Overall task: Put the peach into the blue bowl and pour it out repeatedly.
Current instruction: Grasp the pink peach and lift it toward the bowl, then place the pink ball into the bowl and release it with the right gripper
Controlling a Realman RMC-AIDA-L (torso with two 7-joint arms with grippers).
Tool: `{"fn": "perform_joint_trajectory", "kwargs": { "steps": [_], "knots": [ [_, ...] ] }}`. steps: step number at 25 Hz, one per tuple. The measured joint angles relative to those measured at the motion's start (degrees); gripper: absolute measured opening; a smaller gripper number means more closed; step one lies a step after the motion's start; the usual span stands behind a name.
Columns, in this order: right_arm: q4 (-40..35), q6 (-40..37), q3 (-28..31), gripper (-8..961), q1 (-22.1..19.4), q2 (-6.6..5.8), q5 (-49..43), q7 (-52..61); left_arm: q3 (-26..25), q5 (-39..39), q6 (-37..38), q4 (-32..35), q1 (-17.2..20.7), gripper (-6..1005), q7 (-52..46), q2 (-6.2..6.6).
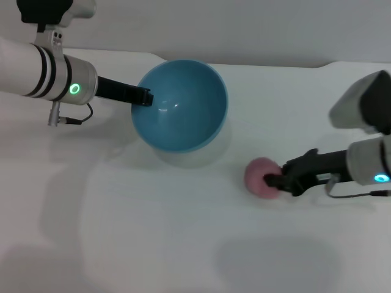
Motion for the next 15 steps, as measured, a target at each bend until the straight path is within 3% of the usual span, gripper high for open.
{"fn": "perform_joint_trajectory", "kwargs": {
  "steps": [1,3,7,12,15],
  "knots": [
    [0.00,0.00,0.00,207,0.00,0.00,0.00,0.00,0.00,0.00,-0.02,-0.05,0.03,-2,0.00,0.00],
    [-2.74,-5.84,6.96,194,-2.45,-0.15,-0.02,-2.86,0.01,0.00,-0.10,-0.29,0.09,-1,0.04,0.00],
    [-6.32,-11.38,15.26,169,-5.47,-0.09,-0.04,-4.77,1.20,-0.26,-0.70,-1.37,-0.07,0,0.09,-0.09],
    [-10.91,-21.99,31.73,144,-8.23,0.10,0.73,-7.68,7.49,-2.08,-0.72,-3.16,-1.47,0,0.03,-0.09],
    [-13.62,-26.51,37.33,129,-9.04,0.18,3.46,-8.75,10.97,-4.93,-0.76,-3.53,-2.42,-1,0.02,-0.19]
  ]
}}
